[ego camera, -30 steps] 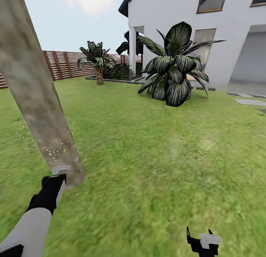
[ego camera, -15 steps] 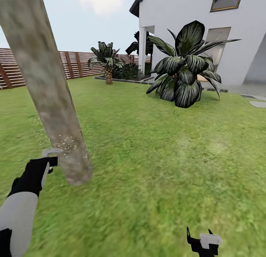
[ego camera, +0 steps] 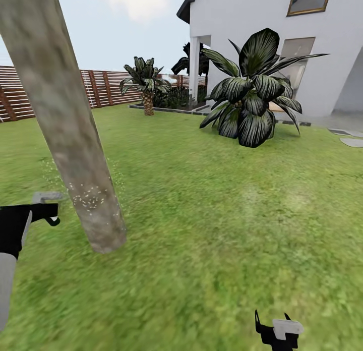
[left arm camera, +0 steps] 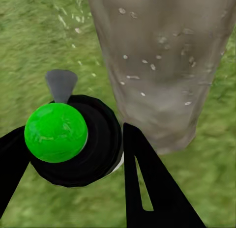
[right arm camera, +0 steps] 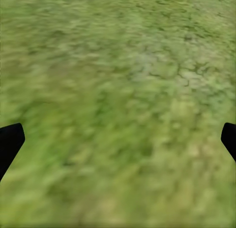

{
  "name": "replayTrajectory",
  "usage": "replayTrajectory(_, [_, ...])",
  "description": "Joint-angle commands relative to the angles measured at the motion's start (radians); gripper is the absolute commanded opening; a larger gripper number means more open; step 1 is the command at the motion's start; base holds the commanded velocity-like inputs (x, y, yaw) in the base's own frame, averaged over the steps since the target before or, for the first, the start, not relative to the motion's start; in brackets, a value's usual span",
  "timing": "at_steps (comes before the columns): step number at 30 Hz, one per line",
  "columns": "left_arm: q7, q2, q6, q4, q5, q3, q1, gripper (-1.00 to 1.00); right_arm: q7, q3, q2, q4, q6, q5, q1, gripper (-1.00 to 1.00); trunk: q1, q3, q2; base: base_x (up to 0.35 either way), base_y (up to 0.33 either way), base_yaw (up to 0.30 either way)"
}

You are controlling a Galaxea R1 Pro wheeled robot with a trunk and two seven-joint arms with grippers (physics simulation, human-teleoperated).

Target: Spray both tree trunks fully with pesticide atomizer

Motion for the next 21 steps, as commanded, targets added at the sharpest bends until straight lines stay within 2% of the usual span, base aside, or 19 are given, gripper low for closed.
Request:
replayTrajectory(1, [-0.004, 0.002, -0.003, -0.005, 0.002, -0.002, 0.003, -1.00, 0.000, 0.000, 0.000, 0.000, 0.000, 0.000, 0.000, 1.00, 0.000, 0.000, 0.000, 0.000, 0.000, 0.000])
replayTrajectory(5, [-0.005, 0.000, -0.008, -0.005, 0.003, 0.001, 0.003, -1.00, 0.001, 0.001, 0.000, 0.000, 0.000, 0.000, 0.000, 1.00, 0.000, 0.000, 0.000, 0.041, -0.116, 0.000])
replayTrajectory(17, [0.001, -0.001, -0.009, -0.007, 0.004, 0.003, 0.003, -1.00, 0.001, 0.001, 0.001, 0.000, 0.000, 0.000, 0.000, 1.00, 0.000, 0.000, 0.000, 0.033, -0.266, 0.003])
replayTrajectory(21, [0.004, -0.003, -0.009, -0.007, 0.005, 0.004, 0.003, -1.00, 0.001, 0.001, 0.002, 0.000, 0.000, 0.000, 0.000, 1.00, 0.000, 0.000, 0.000, 0.000, -0.274, 0.133])
